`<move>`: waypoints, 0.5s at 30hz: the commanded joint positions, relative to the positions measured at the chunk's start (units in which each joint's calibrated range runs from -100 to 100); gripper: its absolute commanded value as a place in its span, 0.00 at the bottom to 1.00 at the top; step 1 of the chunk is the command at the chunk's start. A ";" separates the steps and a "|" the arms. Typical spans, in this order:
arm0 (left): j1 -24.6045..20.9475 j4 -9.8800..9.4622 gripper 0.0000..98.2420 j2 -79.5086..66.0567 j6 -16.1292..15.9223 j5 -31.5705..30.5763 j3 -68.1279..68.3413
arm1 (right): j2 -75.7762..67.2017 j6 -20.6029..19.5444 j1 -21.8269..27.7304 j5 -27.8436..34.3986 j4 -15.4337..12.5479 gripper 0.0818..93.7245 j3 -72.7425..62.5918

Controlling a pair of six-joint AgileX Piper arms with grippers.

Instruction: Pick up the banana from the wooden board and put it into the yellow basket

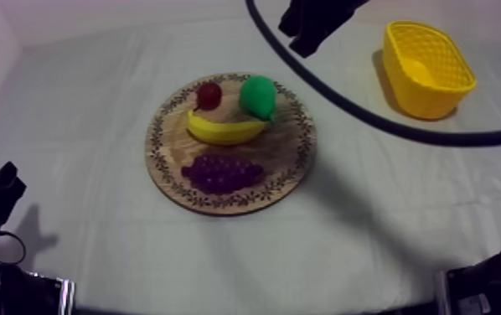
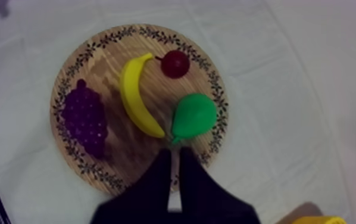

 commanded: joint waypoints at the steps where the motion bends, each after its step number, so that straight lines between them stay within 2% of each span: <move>1: -0.01 -0.03 0.00 -0.05 0.02 -0.02 -0.01 | 0.34 0.36 -0.30 0.35 0.07 0.17 -0.32; 10: -0.01 -0.03 0.00 -0.05 0.01 -0.02 -0.01 | 2.26 2.06 -1.89 2.59 0.54 0.49 -1.78; 15: -0.01 -0.03 0.00 -0.05 0.02 -0.02 -0.01 | 3.36 2.32 -2.58 2.37 0.99 0.55 -1.70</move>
